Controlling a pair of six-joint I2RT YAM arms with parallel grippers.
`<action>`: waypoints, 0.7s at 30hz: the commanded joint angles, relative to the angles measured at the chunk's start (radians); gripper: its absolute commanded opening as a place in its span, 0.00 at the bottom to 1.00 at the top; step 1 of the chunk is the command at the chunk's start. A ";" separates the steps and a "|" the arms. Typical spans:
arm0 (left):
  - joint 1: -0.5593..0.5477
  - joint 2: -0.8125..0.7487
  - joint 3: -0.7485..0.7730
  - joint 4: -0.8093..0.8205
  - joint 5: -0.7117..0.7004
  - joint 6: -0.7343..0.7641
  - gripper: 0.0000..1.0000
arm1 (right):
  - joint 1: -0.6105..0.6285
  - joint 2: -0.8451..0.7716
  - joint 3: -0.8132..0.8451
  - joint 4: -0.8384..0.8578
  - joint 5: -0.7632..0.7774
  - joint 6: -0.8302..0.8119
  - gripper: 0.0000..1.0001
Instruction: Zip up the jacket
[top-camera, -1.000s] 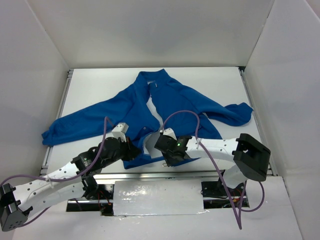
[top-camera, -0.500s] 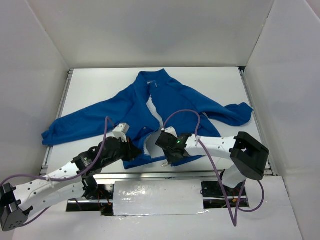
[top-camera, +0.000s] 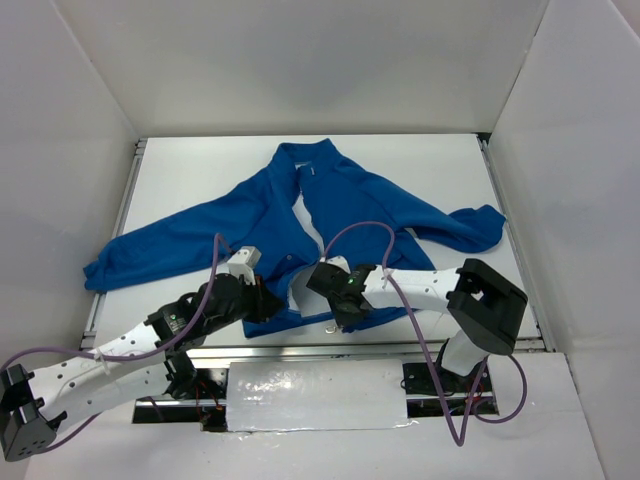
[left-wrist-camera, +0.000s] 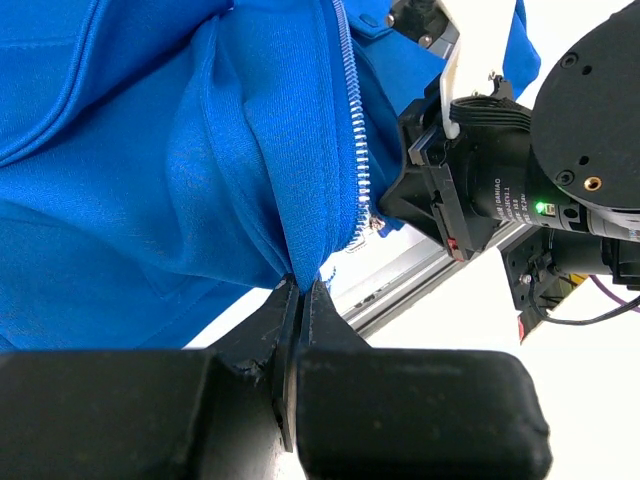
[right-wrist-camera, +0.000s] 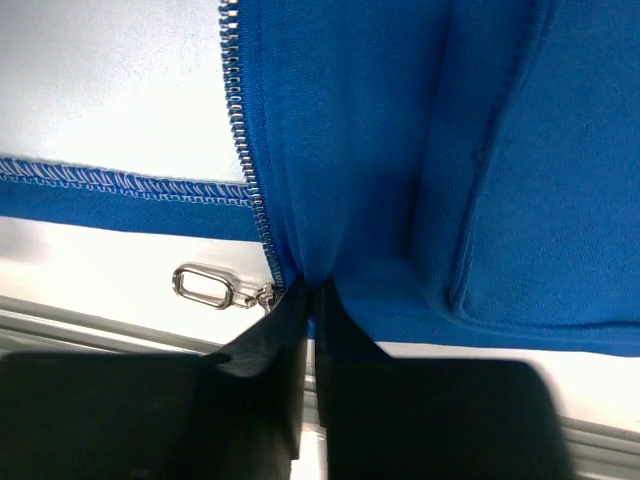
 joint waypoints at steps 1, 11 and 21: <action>0.005 -0.009 0.024 0.026 0.002 0.020 0.00 | 0.001 0.037 -0.032 -0.002 -0.032 0.018 0.00; 0.005 -0.005 0.050 0.031 -0.060 0.019 0.00 | -0.013 -0.204 -0.032 0.280 0.011 0.102 0.00; 0.015 0.057 0.141 0.147 -0.240 0.043 0.00 | -0.012 -0.519 -0.271 0.852 0.195 0.101 0.00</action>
